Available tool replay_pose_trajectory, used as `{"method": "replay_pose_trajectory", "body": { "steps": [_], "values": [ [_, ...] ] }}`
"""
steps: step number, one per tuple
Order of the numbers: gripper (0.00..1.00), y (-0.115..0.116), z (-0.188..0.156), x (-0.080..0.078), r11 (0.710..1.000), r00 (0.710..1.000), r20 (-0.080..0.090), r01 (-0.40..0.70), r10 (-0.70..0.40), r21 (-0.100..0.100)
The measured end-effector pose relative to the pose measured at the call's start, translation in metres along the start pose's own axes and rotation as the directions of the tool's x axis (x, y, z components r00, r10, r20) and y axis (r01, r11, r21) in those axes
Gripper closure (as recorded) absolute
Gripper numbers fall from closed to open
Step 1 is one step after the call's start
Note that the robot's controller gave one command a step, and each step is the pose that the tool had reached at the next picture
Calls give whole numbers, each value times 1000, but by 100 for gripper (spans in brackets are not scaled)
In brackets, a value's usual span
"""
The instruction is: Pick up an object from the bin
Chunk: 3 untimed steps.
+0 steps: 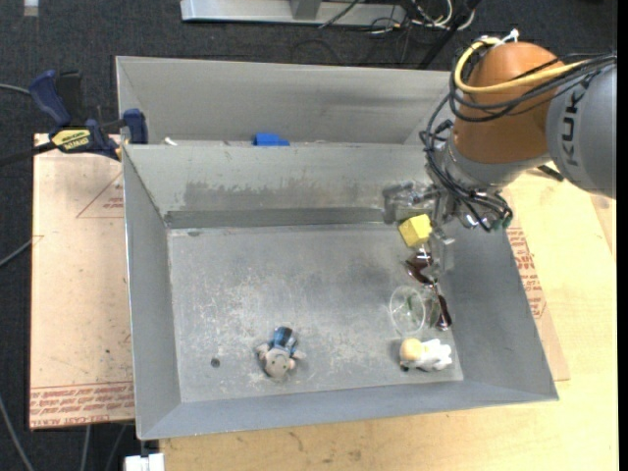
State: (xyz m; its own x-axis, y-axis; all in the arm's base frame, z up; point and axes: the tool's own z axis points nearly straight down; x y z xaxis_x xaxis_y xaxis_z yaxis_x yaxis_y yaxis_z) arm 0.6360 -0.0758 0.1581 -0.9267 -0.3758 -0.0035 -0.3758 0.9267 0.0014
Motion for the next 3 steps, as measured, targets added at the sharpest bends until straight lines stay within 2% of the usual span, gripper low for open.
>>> {"method": "replay_pose_trajectory", "body": {
  "steps": [1, 2, 3],
  "values": [
    [0, -6, 23, 43, 1000, 1000, 2, 11, -11, 5],
    [0, 35, 80, 7, 997, 997, 4, -79, 79, 4],
    [0, 46, 46, 2, 997, 997, -8, 81, -81, -4]
  ]
}}
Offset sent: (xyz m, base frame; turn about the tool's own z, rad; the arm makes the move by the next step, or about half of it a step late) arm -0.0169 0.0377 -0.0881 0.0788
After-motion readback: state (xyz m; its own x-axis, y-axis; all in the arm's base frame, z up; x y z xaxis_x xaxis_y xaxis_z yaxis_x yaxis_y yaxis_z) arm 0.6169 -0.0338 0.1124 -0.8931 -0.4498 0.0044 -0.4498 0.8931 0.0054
